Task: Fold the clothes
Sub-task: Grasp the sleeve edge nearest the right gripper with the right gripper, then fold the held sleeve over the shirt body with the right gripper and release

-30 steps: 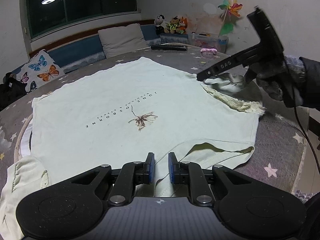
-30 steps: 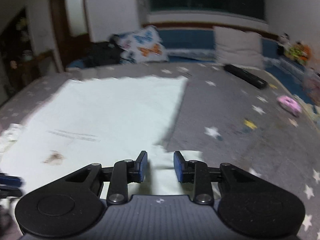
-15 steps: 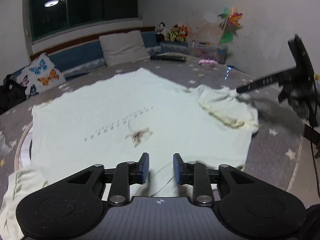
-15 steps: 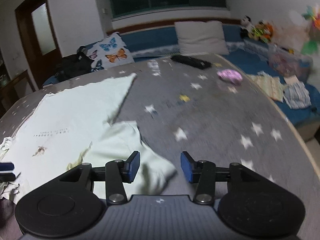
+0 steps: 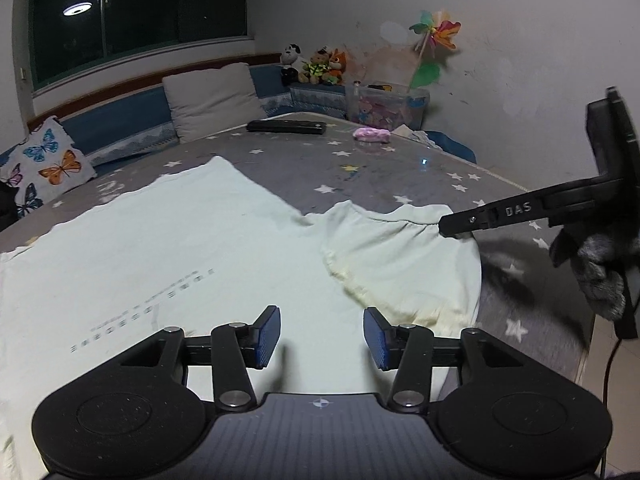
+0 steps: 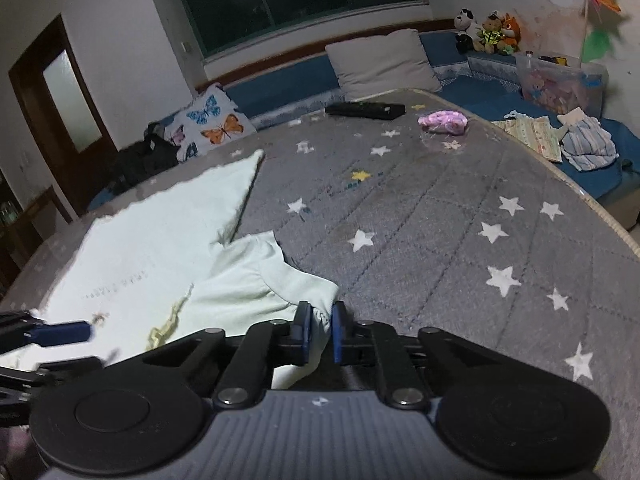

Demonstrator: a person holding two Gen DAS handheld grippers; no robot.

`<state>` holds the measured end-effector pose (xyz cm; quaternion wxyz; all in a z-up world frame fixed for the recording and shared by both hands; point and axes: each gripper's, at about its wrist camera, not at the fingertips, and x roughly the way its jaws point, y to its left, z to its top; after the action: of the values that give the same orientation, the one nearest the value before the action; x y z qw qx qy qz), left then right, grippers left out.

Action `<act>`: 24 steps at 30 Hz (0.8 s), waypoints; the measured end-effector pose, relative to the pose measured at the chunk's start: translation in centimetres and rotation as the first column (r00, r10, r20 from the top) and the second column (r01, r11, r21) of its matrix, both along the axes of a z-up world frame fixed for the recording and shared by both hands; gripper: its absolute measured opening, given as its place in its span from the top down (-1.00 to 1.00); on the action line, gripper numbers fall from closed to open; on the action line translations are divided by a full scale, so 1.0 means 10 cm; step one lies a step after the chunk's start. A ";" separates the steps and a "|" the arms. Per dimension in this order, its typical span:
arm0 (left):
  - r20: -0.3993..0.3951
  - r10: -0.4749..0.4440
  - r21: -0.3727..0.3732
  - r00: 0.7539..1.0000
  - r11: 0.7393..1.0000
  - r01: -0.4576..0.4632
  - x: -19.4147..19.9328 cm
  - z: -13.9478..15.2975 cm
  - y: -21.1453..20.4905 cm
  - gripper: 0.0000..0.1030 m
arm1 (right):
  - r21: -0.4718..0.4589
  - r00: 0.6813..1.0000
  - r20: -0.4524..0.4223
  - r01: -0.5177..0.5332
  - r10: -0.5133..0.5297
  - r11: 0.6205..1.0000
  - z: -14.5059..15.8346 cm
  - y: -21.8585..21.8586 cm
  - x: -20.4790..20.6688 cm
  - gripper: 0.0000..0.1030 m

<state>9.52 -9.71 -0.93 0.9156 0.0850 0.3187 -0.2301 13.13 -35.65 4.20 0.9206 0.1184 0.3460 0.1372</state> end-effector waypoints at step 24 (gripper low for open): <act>0.033 -0.007 -0.045 0.999 0.999 0.008 -0.14 -0.06 0.18 0.04 | 0.065 0.962 0.130 -0.251 0.241 0.966 0.65 0.75 -0.20 0.86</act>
<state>8.11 -7.87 -1.49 0.9215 0.0695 0.2980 -0.2391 11.15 -28.10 10.68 0.9100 0.1032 0.2959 0.2714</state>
